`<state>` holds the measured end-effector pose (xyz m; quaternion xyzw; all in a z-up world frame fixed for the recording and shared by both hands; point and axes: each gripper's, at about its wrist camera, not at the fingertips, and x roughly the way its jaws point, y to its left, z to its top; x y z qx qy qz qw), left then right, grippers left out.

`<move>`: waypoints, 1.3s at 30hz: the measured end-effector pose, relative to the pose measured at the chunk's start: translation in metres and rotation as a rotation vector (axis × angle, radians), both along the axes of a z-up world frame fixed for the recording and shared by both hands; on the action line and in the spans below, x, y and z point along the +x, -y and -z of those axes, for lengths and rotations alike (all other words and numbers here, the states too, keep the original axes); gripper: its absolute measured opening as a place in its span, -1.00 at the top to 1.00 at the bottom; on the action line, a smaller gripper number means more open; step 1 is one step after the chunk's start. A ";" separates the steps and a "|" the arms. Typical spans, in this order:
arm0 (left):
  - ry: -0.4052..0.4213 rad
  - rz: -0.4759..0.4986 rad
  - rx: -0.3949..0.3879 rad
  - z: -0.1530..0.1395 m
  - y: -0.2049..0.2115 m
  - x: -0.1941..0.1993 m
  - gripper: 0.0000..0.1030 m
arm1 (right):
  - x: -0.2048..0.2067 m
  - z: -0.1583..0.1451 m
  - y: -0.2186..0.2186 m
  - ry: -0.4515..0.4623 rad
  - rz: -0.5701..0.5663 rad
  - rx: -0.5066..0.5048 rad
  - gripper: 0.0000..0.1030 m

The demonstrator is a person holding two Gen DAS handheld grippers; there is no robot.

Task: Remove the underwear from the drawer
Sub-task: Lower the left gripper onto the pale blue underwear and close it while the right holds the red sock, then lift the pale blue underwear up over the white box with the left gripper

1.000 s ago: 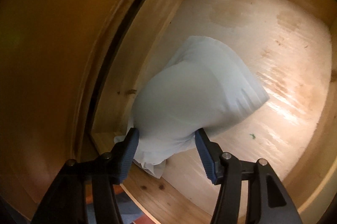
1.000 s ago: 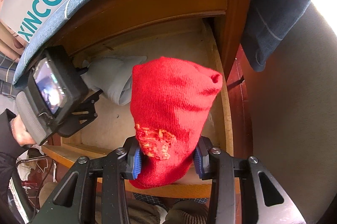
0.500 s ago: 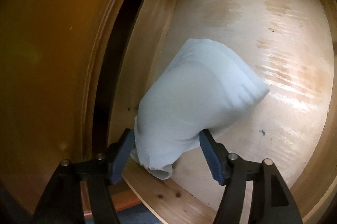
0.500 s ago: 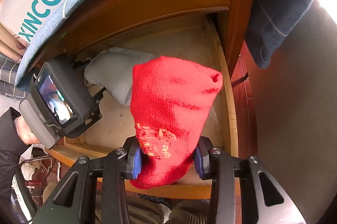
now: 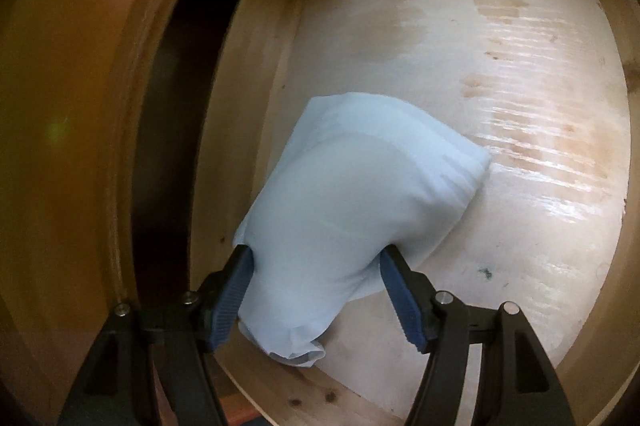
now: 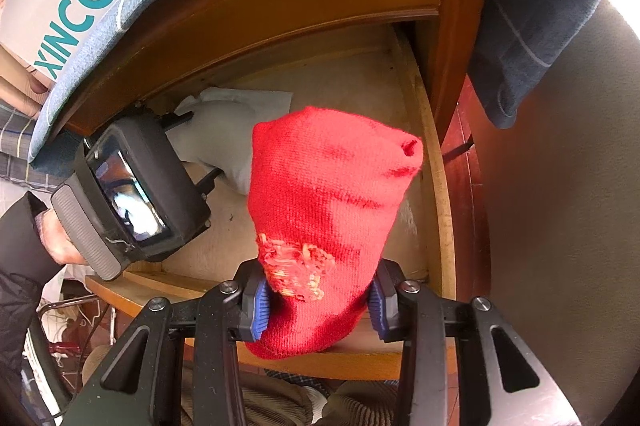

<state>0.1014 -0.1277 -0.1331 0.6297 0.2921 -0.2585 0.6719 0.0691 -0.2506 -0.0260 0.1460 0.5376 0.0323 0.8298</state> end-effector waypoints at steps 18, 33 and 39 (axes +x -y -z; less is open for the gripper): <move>-0.296 -0.183 -0.087 -0.029 -0.006 0.018 0.80 | 0.004 0.002 -0.003 0.000 -0.002 0.010 0.29; -0.413 -0.379 -0.323 -0.093 -0.052 -0.001 0.81 | 0.002 0.002 0.000 0.008 -0.004 0.025 0.29; -0.428 -0.447 -0.438 -0.118 -0.075 -0.006 0.82 | 0.002 0.001 -0.001 0.011 -0.006 0.022 0.29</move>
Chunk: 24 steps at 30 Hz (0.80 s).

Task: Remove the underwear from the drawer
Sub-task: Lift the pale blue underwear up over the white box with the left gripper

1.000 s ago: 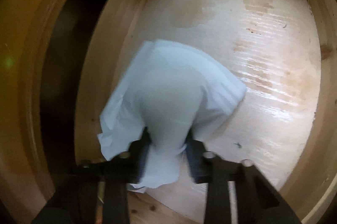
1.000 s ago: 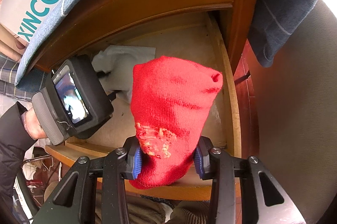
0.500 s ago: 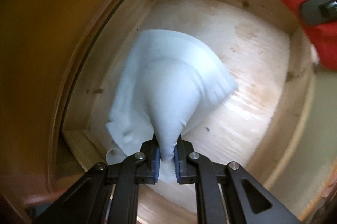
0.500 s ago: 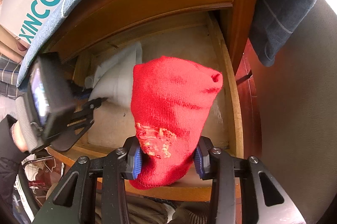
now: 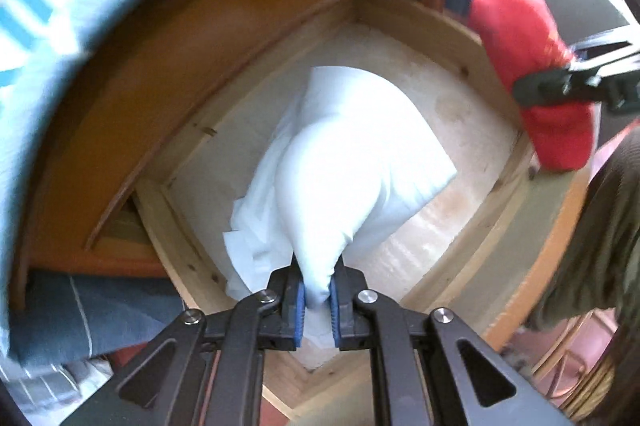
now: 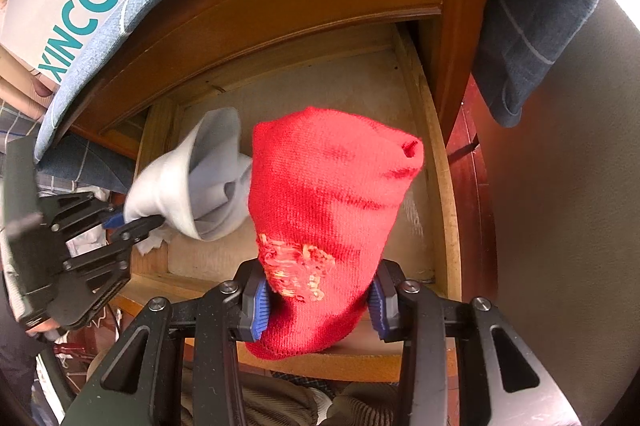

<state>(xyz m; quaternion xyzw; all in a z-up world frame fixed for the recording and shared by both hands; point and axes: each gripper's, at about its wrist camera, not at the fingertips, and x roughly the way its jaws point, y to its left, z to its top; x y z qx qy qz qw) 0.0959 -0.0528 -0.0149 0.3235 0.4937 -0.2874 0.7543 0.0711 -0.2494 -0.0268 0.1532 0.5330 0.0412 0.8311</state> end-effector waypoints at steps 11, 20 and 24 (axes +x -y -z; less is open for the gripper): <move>0.017 -0.080 -0.124 -0.042 -0.004 -0.008 0.83 | 0.000 0.001 0.001 0.001 -0.002 -0.013 0.29; 0.042 -0.195 -0.222 -0.083 -0.016 -0.010 0.83 | 0.000 -0.001 -0.002 0.002 -0.003 -0.026 0.29; 0.044 -0.222 -0.260 -0.103 -0.017 -0.014 0.83 | 0.000 -0.001 -0.001 0.001 -0.004 -0.028 0.29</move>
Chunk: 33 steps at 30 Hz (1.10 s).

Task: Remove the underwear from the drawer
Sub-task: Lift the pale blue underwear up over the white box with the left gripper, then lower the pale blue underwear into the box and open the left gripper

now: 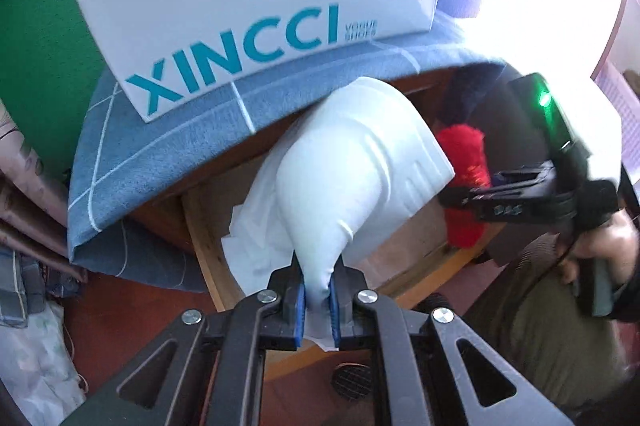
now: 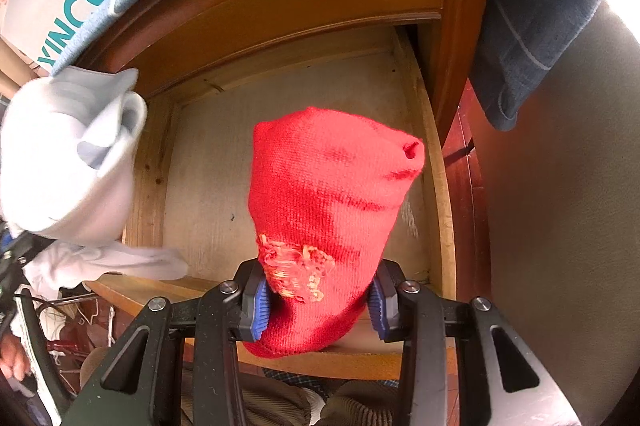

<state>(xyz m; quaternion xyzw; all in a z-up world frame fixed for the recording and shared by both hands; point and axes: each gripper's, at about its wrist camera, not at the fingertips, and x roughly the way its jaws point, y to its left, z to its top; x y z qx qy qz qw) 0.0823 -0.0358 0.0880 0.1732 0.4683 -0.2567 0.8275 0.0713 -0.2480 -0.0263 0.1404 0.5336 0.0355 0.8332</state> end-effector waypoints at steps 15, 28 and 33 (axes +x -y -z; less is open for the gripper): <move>0.084 0.013 -0.104 -0.085 -0.011 -0.042 0.83 | -0.003 -0.003 0.000 0.002 0.002 0.002 0.29; 0.308 -0.101 -0.152 -0.226 -0.013 -0.008 0.83 | -0.002 -0.003 -0.001 0.004 -0.003 -0.006 0.29; 0.383 -0.149 -0.190 -0.272 -0.008 0.027 0.83 | -0.002 -0.003 -0.001 0.004 -0.001 0.004 0.29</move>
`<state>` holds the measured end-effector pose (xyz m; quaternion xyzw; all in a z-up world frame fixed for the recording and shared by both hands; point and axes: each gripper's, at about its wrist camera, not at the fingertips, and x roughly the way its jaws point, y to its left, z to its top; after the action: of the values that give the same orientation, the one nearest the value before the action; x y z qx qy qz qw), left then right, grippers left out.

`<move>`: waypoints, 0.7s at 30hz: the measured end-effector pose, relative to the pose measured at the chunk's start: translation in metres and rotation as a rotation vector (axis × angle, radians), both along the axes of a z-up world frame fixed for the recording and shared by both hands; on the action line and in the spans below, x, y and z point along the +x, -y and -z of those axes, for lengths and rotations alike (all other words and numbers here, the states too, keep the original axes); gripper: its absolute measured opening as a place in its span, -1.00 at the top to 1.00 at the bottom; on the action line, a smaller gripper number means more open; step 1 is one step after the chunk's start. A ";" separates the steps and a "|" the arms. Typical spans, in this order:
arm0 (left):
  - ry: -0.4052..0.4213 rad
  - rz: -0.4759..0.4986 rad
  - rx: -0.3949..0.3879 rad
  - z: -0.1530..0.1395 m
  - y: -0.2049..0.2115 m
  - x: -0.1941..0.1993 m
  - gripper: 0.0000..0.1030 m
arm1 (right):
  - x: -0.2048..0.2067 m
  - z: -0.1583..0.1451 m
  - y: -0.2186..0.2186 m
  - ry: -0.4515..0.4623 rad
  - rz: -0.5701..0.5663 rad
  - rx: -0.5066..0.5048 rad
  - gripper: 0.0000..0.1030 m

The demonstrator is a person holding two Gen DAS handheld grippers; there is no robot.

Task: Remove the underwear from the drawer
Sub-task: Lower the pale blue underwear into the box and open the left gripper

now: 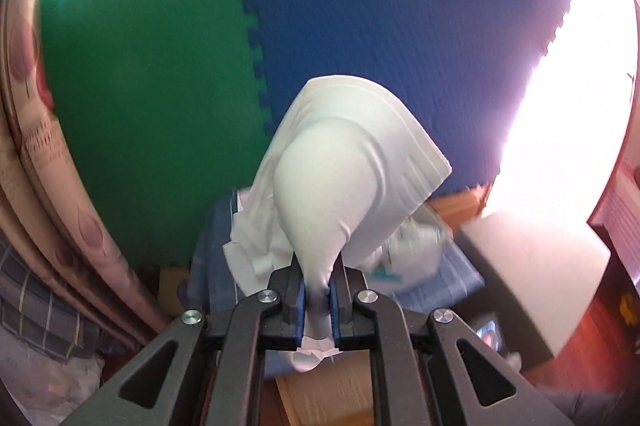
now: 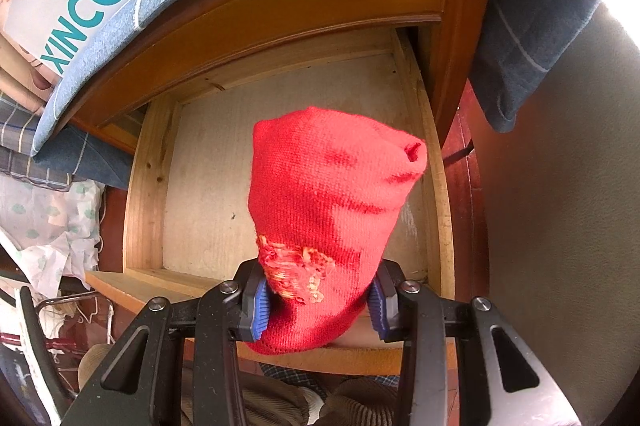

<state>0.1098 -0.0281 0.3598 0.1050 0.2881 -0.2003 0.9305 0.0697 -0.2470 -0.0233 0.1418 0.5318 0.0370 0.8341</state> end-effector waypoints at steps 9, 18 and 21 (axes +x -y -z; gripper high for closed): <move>0.062 -0.033 -0.020 -0.040 0.032 0.061 0.83 | -0.002 -0.001 0.006 0.003 -0.001 0.017 0.29; -0.088 -0.109 -0.001 0.025 0.055 0.130 0.82 | -0.003 -0.003 0.011 0.005 -0.004 0.032 0.29; -0.147 -0.128 -0.003 0.052 0.059 0.145 0.82 | -0.003 -0.004 0.013 0.005 -0.006 0.039 0.29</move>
<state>0.2544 -0.0868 0.3078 0.0699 0.3613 -0.1479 0.9180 0.0663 -0.2598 -0.0198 0.1564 0.5292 0.0503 0.8325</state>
